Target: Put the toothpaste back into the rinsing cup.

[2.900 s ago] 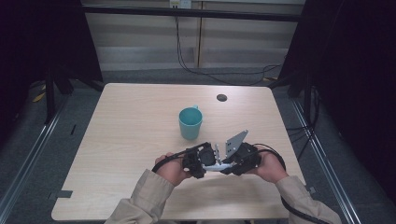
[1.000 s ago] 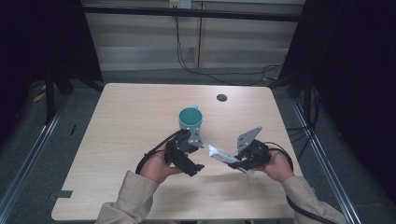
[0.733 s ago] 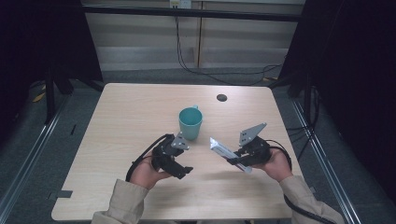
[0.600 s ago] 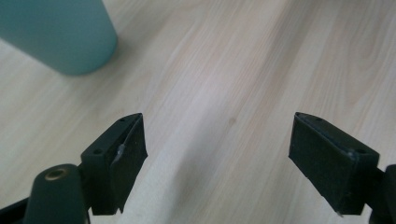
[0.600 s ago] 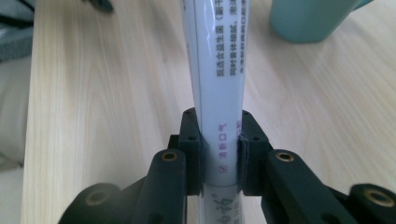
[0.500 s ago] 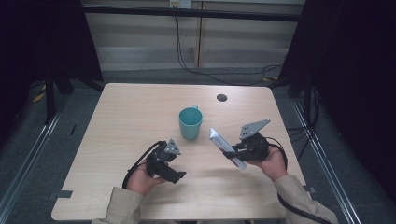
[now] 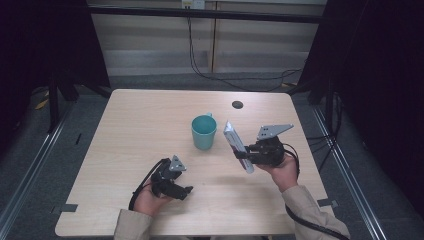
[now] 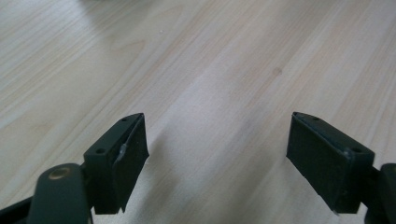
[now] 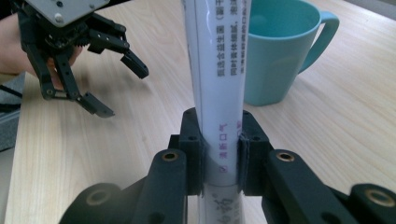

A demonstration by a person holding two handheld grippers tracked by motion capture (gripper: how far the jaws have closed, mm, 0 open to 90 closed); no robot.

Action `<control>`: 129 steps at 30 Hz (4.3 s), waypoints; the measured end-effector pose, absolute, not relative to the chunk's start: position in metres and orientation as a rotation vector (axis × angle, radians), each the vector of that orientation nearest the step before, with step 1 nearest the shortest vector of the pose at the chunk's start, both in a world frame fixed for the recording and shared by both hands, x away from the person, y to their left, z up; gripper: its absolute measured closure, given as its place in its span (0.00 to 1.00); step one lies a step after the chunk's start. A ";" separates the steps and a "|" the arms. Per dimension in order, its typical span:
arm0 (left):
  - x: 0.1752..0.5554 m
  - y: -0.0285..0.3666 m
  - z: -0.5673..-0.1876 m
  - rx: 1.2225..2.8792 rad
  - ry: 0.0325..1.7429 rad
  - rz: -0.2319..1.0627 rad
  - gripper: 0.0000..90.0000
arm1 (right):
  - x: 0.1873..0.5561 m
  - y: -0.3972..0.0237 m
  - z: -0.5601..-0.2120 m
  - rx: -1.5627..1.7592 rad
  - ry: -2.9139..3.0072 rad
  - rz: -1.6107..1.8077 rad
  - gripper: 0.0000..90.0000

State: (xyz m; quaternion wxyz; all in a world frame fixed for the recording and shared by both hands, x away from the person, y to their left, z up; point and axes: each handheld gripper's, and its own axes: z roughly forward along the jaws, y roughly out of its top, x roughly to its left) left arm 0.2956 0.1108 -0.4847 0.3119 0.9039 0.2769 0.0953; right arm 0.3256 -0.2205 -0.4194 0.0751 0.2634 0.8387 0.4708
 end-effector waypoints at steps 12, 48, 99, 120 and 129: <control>0.295 0.118 -0.493 2.347 0.756 0.312 0.22 | 0.336 -0.215 -0.415 0.834 2.412 1.509 0.84; 0.293 0.130 -0.508 2.236 0.747 0.294 0.14 | 0.366 -0.183 -0.397 0.915 2.273 1.557 0.84; 0.293 0.131 -0.508 2.216 0.769 0.299 0.18 | 0.404 -0.158 -0.375 0.901 2.156 1.659 0.84; 0.293 0.131 -0.508 2.215 0.770 0.298 0.18 | 0.417 -0.145 -0.381 0.902 2.162 1.661 0.84; 0.293 0.131 -0.508 2.214 0.770 0.298 0.18 | 0.420 -0.144 -0.382 0.896 2.163 1.665 0.83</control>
